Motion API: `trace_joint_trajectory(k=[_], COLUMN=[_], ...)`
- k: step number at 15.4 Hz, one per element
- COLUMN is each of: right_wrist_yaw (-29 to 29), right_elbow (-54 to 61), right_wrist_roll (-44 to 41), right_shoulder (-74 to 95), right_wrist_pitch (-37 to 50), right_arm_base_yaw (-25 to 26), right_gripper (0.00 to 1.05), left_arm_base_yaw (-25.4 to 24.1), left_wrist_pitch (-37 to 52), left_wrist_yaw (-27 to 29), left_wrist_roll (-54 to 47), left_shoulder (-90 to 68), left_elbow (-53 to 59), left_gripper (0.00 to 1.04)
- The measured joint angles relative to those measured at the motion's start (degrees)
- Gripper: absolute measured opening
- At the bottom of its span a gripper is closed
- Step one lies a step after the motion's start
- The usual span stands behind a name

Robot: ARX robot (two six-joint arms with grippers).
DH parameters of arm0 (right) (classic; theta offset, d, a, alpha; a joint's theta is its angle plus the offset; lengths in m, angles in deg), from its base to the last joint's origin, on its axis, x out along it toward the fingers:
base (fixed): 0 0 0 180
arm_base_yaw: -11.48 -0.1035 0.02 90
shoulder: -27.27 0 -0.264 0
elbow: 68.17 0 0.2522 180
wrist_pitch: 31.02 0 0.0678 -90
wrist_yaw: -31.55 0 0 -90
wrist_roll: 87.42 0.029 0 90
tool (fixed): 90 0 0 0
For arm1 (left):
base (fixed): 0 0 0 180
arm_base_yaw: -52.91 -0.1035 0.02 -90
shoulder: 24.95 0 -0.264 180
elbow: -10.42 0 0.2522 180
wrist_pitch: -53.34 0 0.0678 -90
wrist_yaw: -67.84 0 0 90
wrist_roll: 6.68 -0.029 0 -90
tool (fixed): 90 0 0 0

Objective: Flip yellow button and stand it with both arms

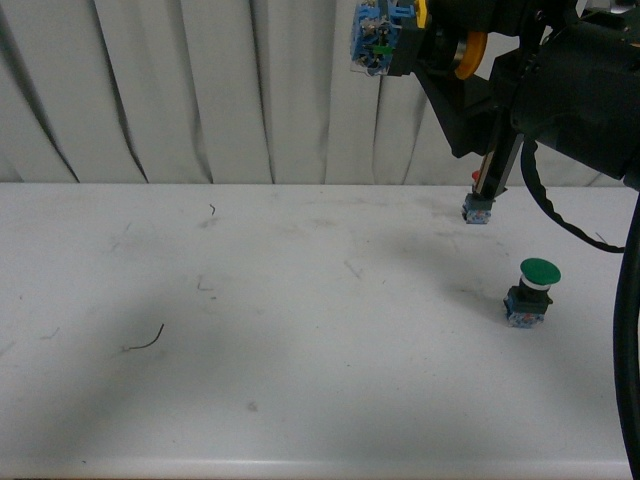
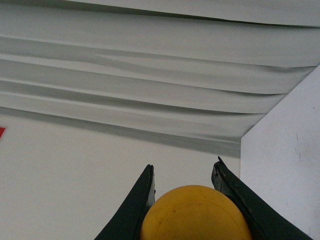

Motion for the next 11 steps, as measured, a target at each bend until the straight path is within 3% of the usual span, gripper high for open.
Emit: trace_joint_trajectory(k=[2,4,6,9,10,11], right_wrist_yaw=[0.1,0.1,0.2,0.6,0.7,0.8], right_elbow=[-0.2,-0.2,-0.2,-0.3,-0.3,-0.3], right_wrist_roll=[-0.4,-0.4,-0.4,-1.1,-1.5,-1.7], right_shoulder=[0.0,0.0,0.0,0.0,0.0,0.0], right_wrist_pitch=[0.0,0.0,0.0,-0.1,0.0,0.0], right_arm_base_yaw=[-0.1,0.0,0.0,-0.1,0.0,0.0], right_gripper=[0.34,0.34,0.34,0.34,0.34,0.34], left_arm_base_yaw=[4.6,9.0,6.5,4.2,2.7,0.1], left_wrist_pitch=[-14.4,-23.2,-24.9,-25.1,-25.2,-25.3], left_wrist_yaw=[8.9,23.0,32.9,30.8,29.7,26.4], left_wrist_roll=[-7.8,-9.0,-10.0,-10.1,-10.1,-10.1], left_shoulder=[14.4,22.2,27.3,29.4,30.8,32.0], left_elbow=[1.2,1.7,5.0,8.8,9.9,10.4], left_gripper=[0.97,0.83,0.63,0.37,0.25,0.17])
